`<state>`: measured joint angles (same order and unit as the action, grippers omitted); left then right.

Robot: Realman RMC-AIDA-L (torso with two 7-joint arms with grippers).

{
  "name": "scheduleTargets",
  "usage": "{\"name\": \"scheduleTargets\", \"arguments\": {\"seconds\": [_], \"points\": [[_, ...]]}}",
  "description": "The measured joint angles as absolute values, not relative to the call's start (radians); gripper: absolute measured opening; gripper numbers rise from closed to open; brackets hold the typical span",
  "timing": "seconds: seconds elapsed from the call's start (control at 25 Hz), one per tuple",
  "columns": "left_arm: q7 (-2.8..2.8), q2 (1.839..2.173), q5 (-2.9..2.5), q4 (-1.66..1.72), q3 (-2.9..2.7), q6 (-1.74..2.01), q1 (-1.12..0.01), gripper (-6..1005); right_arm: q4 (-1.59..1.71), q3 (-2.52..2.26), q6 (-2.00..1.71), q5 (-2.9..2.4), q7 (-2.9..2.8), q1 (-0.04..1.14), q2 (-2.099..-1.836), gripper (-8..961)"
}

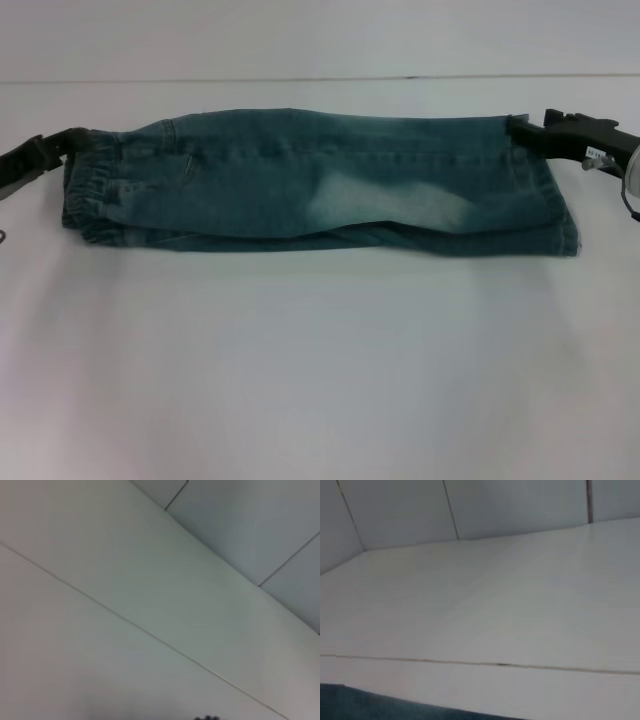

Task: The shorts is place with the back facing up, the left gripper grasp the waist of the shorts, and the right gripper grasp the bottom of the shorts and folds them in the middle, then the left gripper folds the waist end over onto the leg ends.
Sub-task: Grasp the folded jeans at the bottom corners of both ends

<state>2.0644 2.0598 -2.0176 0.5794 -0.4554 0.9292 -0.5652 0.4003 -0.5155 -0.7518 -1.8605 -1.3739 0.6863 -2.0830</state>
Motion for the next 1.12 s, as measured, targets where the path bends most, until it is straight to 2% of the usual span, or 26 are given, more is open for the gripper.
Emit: {"name": "scheduleTargets", "arguments": {"seconds": [0.16, 0.32, 0.52, 0.6, 0.76, 1.12], "points": [[2.065, 2.039, -2.019, 0.614, -0.458, 1.002, -0.538, 514, 0.434, -0.515, -0.881, -1.861, -1.428, 0.655, -2.076, 657], [2.104, 2.024, -2.030, 0.670, -0.456, 1.095, -0.497, 588, 0.507, -0.519, -1.102, -1.866, -1.502, 0.606, -2.056, 769], [2.316, 2.005, -2.167, 0.696, -0.452, 1.168, -0.490, 850, 0.580, -0.581, -1.420, -1.903, -1.539, 0.571, -2.012, 876], [2.370, 2.004, -2.222, 0.702, -0.458, 1.185, -0.500, 883, 0.609, -0.610, -1.517, -1.940, -1.551, 0.569, -2.005, 873], [2.403, 2.003, -2.253, 0.699, -0.484, 1.175, -0.524, 948, 0.651, -0.637, -1.582, -2.010, -1.584, 0.575, -2.014, 868], [2.407, 2.004, -2.254, 0.682, -0.568, 1.056, -0.555, 948, 0.659, -0.659, -1.589, -2.049, -1.594, 0.584, -2.045, 863]]}}
